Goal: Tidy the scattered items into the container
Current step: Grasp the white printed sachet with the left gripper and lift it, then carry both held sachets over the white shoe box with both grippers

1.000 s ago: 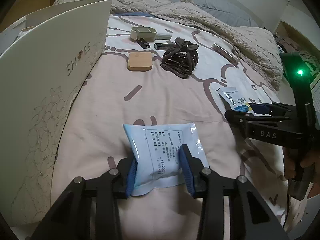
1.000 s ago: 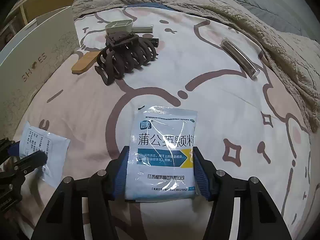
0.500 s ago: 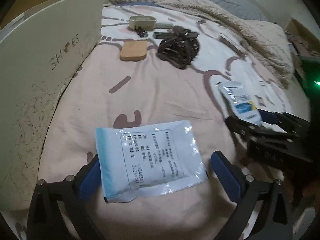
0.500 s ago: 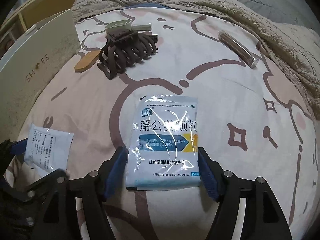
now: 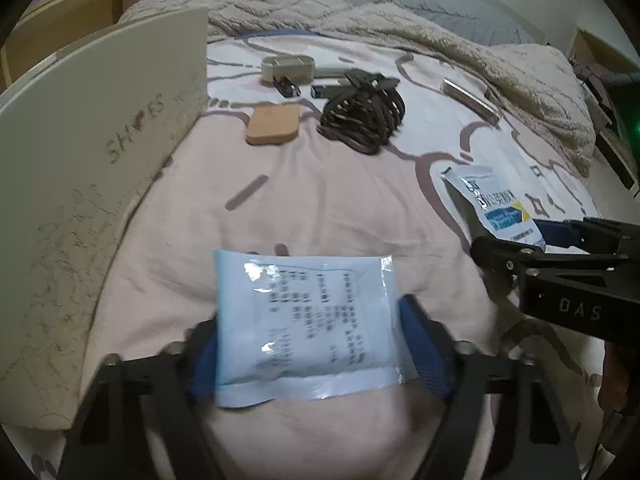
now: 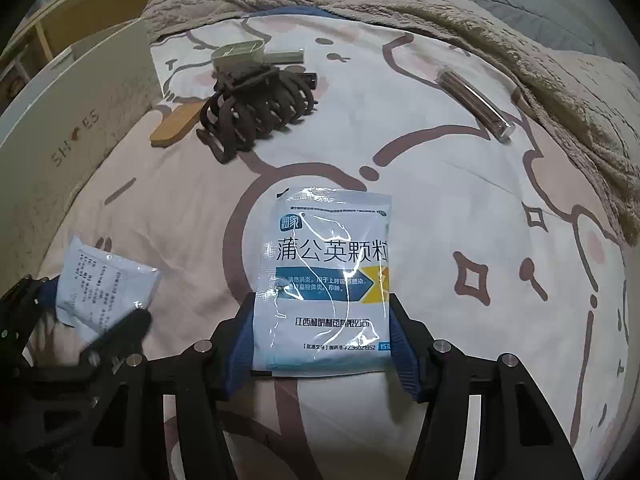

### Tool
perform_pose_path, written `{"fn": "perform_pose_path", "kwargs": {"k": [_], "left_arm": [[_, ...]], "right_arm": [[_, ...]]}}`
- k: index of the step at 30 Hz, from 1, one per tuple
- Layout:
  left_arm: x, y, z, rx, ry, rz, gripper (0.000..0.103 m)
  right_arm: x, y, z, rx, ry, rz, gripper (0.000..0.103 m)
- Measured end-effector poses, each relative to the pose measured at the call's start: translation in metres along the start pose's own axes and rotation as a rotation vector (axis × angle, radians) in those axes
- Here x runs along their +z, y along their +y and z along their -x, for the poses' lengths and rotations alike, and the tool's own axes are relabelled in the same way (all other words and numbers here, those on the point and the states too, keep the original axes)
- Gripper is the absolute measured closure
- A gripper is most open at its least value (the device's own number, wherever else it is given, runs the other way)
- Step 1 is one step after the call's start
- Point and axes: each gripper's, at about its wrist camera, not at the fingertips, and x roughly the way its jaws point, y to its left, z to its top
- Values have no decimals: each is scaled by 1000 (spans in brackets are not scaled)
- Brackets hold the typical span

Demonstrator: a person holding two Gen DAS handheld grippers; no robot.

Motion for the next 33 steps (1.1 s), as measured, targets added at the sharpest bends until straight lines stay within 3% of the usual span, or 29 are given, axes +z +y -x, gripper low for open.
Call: {"fn": "perform_pose_path", "kwargs": {"k": [26, 33], "left_arm": [[21, 18, 33, -155, -31, -5, 91], [28, 21, 51, -177, -65, 0, 91]], "right_arm": [[20, -7, 53, 21, -156, -64, 43], [24, -3, 63, 37, -172, -66, 43]]}}
